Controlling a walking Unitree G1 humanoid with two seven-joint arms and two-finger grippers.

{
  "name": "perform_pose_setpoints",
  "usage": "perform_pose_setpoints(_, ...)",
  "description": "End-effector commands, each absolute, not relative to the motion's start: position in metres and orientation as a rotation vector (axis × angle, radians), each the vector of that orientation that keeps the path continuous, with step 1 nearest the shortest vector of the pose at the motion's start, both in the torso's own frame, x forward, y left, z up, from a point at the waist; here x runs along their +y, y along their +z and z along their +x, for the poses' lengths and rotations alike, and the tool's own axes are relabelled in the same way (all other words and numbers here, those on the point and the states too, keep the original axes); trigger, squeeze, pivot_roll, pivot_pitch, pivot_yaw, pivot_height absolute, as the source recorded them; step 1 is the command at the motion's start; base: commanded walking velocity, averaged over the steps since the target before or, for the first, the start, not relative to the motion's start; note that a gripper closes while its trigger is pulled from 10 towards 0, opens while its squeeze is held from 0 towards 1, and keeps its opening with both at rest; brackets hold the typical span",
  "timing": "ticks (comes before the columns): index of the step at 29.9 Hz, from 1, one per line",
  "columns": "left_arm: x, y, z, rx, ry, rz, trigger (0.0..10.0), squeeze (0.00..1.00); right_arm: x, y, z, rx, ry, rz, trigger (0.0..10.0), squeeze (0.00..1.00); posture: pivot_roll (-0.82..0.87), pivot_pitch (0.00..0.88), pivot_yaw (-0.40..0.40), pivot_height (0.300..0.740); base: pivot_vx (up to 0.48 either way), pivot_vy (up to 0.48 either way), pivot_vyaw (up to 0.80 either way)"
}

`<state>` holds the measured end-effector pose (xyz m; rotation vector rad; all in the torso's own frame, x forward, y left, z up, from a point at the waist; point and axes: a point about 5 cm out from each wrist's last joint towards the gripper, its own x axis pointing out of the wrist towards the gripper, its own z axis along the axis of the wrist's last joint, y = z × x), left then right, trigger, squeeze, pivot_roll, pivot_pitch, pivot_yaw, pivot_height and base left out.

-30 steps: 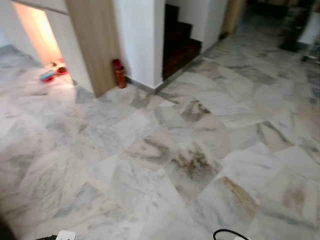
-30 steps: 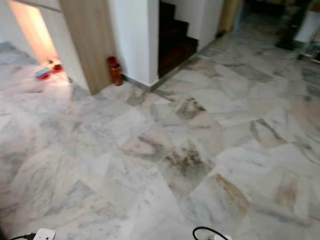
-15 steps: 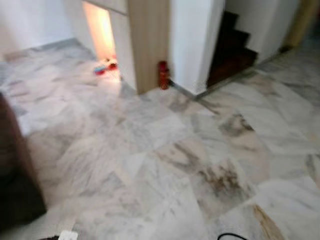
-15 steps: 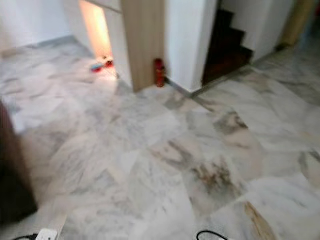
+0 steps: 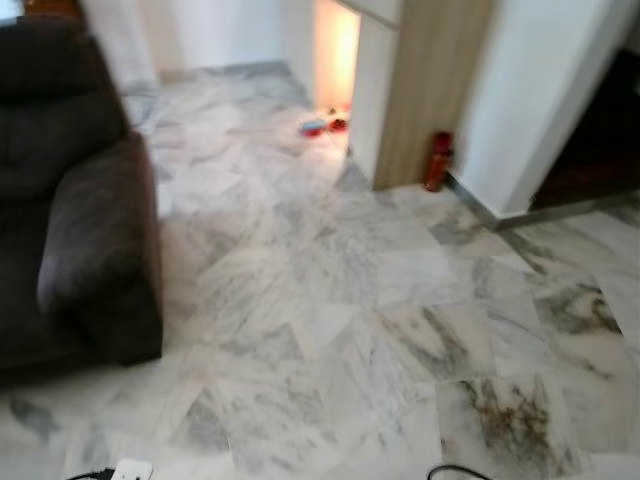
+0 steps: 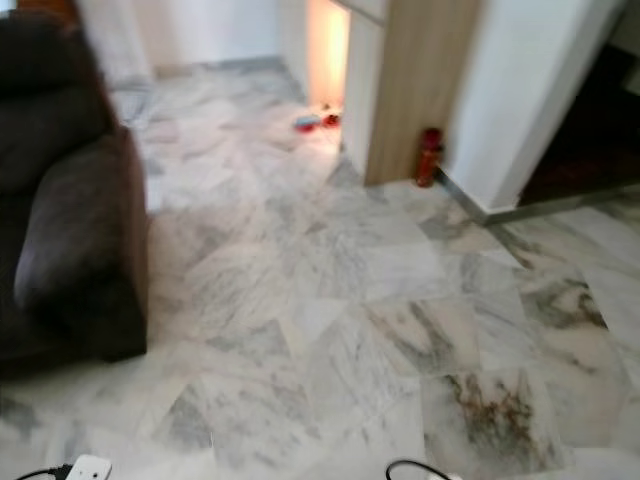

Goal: Move the pillow to the sofa from floor

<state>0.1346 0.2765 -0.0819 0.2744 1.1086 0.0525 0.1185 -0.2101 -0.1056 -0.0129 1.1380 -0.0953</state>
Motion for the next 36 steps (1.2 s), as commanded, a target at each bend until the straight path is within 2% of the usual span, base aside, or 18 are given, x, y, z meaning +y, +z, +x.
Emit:
perform_pose_setpoints(1,0.2745,-0.0828,0.1340,1.111,0.036,0.287,10.0,0.00,-0.2165,-0.1066,0.1110,1.156,-0.107,-0.026,10.0,0.00,0.01,0.000,-0.051,0.740,0.000,0.000,0.80)
perform_pose_setpoints(36,0.2749,-0.0816,0.1367,1.105,0.028,0.299,10.0,0.00,-0.2162,-0.1061,0.1130,1.152,-0.111,-0.023,10.0,0.00,0.01,0.016,-0.056,0.740,0.000,0.000,0.80)
